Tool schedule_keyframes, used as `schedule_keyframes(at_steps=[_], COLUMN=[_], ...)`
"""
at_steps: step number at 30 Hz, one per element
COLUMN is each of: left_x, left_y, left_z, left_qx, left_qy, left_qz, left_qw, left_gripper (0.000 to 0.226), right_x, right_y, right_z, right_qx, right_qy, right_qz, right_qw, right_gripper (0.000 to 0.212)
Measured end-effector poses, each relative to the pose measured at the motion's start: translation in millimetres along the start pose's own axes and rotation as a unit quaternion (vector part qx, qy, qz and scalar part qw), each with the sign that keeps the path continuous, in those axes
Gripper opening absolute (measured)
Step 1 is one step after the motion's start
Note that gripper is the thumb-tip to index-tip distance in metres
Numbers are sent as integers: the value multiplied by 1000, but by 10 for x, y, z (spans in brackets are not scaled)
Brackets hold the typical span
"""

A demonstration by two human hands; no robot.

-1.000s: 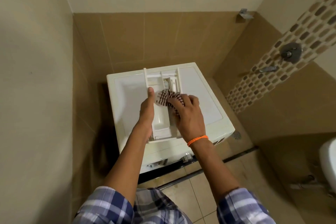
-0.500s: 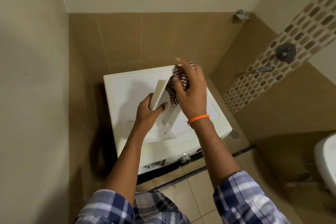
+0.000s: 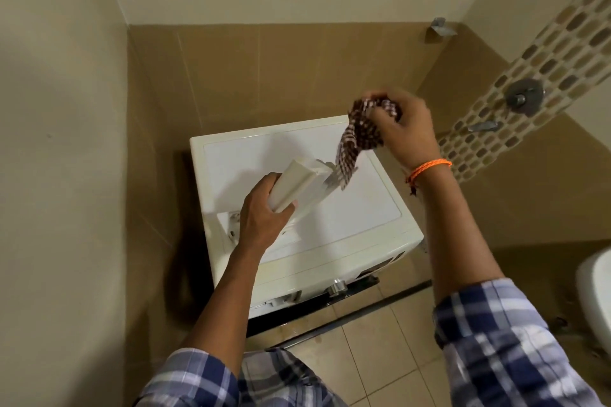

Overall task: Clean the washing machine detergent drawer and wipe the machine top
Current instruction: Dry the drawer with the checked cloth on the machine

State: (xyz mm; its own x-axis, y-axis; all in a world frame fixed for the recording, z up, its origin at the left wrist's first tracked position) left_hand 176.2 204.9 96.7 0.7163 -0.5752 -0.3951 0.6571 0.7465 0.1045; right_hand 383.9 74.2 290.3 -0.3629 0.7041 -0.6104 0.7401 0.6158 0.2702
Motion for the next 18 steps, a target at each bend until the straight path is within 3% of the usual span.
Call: schedule_keyframes(at_steps=[2, 4, 9, 12, 15, 18], left_x=[16, 22, 26, 4, 4, 38], left_y=[0, 8, 55, 44, 46, 49], left_z=[-2, 38, 106, 70, 93, 153], left_qx=[3, 14, 43, 52, 55, 78], left_qy=[-8, -7, 1, 16, 31, 45], left_qz=[-1, -1, -1, -6, -5, -18], left_qw=[1000, 1000, 999, 999, 998, 996], left_gripper=[45, 42, 45, 47, 51, 54], right_x=[-71, 8, 654, 644, 627, 664], right_y=[-27, -86, -310, -282, -276, -293], right_z=[-133, -209, 18, 98, 138, 139], right_qx=[-10, -25, -27, 52, 71, 95], right_qy=[174, 206, -1, 38, -29, -32], right_qz=[39, 28, -172, -223, -263, -304], right_qw=[984, 978, 985, 973, 962, 947], right_gripper=[29, 33, 35, 31, 43, 41])
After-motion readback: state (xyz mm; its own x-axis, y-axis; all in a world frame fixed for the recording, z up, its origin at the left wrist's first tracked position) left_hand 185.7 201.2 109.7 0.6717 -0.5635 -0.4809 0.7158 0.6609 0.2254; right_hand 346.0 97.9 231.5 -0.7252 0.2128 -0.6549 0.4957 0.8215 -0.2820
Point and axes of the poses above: each hand's wrist, its own y-axis towards the middle knuckle, its own x-axis out of the palm, z = x × y, the point moved 6 cm from there along y, towards the middle knuckle, and after that the axes turned 1 degree about -y, right-handed, at the moved point
